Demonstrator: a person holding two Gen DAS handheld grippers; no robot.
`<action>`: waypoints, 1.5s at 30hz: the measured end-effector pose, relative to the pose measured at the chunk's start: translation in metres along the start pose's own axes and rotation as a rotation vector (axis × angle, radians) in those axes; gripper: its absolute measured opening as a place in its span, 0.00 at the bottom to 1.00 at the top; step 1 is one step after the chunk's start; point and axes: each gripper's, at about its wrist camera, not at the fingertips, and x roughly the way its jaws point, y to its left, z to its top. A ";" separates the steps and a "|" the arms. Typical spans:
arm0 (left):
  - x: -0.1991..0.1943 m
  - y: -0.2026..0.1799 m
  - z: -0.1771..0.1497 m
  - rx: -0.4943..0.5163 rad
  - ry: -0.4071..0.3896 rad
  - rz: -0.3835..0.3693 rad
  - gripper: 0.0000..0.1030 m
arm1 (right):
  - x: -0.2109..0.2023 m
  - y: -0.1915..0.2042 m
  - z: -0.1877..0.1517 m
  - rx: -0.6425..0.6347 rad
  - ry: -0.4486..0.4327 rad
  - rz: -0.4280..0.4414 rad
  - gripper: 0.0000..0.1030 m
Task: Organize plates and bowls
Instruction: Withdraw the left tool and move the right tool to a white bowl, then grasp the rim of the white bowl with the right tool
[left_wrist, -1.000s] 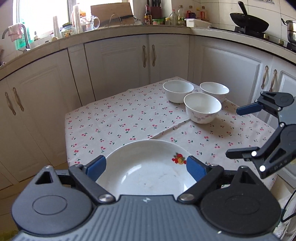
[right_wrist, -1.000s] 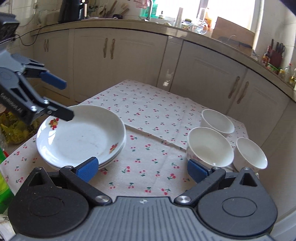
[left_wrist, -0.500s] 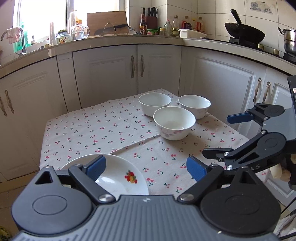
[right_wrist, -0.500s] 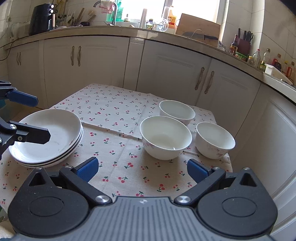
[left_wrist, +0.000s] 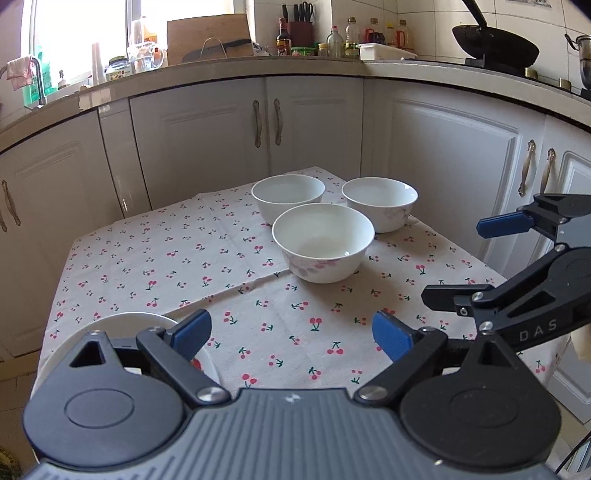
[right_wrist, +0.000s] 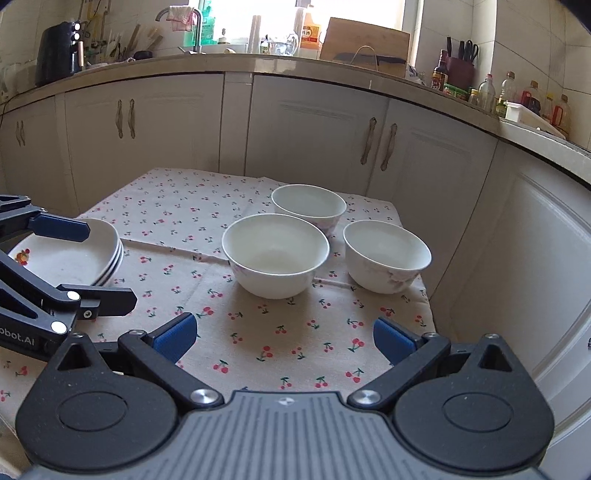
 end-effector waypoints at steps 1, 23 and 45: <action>0.002 -0.003 0.001 0.003 -0.003 0.000 0.91 | 0.002 -0.003 0.000 -0.009 0.005 -0.001 1.00; 0.071 -0.019 0.020 -0.031 0.030 0.032 0.91 | 0.053 -0.041 0.050 -0.094 0.036 0.193 1.00; 0.116 -0.032 0.027 -0.012 0.016 0.021 0.89 | 0.143 -0.035 0.091 -0.210 0.121 0.347 0.94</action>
